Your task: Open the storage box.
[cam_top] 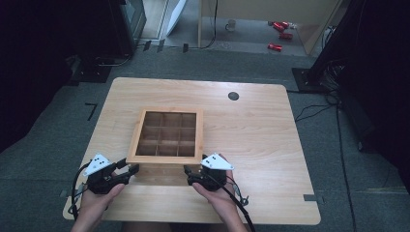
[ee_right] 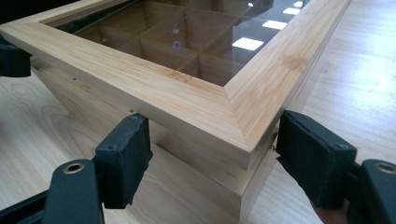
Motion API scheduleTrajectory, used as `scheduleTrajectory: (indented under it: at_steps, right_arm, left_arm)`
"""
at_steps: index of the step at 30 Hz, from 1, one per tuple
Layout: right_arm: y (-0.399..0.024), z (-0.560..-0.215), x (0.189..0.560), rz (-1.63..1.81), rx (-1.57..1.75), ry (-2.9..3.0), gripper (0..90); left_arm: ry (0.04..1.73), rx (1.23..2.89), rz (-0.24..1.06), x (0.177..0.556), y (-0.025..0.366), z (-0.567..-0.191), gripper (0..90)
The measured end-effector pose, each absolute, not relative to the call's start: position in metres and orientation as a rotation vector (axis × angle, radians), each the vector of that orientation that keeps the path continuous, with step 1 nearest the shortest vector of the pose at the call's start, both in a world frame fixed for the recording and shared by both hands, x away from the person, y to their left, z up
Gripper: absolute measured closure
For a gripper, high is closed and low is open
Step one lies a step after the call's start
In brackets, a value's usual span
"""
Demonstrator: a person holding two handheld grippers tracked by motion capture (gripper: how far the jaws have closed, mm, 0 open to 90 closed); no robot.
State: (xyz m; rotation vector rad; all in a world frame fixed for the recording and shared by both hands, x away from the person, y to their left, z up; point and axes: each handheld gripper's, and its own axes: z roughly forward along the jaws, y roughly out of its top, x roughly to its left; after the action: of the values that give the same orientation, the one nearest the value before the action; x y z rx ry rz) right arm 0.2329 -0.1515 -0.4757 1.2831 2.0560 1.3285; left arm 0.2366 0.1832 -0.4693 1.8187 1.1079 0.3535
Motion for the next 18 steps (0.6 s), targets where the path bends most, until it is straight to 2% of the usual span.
scheduleTrajectory:
  at_steps: [9, 18]
  right_arm:
    - [-0.151, -0.467, 0.233, 1.357, 1.256, 2.023, 26.8]
    - [-0.154, -0.453, 0.237, 1.354, 1.222, 2.011, 23.6]
  left_arm:
    - [1.125, 1.838, 0.354, 0.236, 0.192, -0.474, 46.1]
    - [1.169, 1.862, 0.346, 0.234, 0.205, -0.484, 36.4]
